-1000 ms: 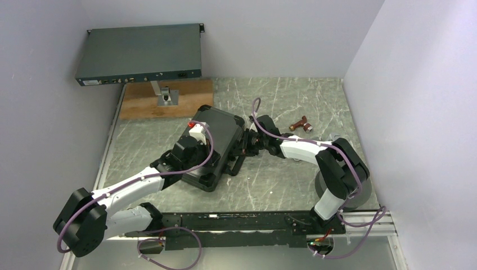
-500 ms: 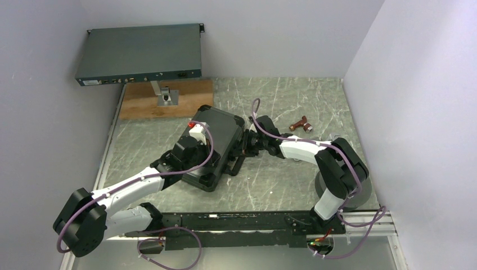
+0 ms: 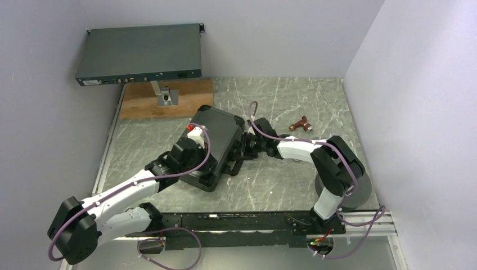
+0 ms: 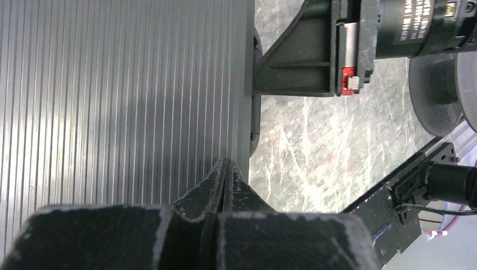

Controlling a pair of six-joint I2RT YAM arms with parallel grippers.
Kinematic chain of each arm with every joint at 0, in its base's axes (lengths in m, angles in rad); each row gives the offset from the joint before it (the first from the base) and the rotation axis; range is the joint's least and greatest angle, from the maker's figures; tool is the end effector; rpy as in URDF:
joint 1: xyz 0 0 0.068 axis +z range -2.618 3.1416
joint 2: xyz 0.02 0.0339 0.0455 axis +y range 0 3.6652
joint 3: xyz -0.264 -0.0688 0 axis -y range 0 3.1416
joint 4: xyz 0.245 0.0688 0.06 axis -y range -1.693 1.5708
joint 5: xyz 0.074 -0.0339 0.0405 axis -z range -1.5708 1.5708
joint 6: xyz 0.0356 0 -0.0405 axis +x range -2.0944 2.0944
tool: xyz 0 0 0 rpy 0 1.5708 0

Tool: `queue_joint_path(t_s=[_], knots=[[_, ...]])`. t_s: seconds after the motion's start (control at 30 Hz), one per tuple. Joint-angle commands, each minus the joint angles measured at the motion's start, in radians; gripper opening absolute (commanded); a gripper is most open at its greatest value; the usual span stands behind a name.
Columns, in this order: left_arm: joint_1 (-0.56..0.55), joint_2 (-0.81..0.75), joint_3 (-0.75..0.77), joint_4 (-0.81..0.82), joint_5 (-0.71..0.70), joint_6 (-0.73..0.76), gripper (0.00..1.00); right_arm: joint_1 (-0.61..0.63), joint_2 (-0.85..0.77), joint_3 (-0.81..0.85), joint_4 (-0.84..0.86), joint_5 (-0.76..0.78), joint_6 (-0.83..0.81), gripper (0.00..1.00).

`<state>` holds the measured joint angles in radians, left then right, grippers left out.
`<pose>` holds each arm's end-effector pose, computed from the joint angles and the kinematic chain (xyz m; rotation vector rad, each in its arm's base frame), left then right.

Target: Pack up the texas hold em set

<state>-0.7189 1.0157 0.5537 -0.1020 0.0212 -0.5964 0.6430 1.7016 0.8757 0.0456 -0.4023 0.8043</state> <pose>0.1647 -0.1451 0.2238 0.1502 2.2358 -0.7731 0.2641 0.2153 0.1607 -0.0109 2.5920 1.1081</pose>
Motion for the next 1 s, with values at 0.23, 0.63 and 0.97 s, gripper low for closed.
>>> queue_joint_path(t_s=[0.23, 0.63, 0.97], knots=[[-0.011, -0.037, 0.024, -0.211, -0.004, 0.000, 0.00, 0.021, 0.046, -0.011, 0.059, 0.015, 0.006, 0.14], [-0.011, -0.073, 0.043, -0.256, -0.018, 0.000, 0.00, 0.021, -0.116, 0.025, -0.041, 0.054, -0.045, 0.37], [-0.011, -0.185, 0.066, -0.334, -0.111, 0.006, 0.81, 0.021, -0.304, 0.052, -0.197, 0.194, -0.154, 0.88]])
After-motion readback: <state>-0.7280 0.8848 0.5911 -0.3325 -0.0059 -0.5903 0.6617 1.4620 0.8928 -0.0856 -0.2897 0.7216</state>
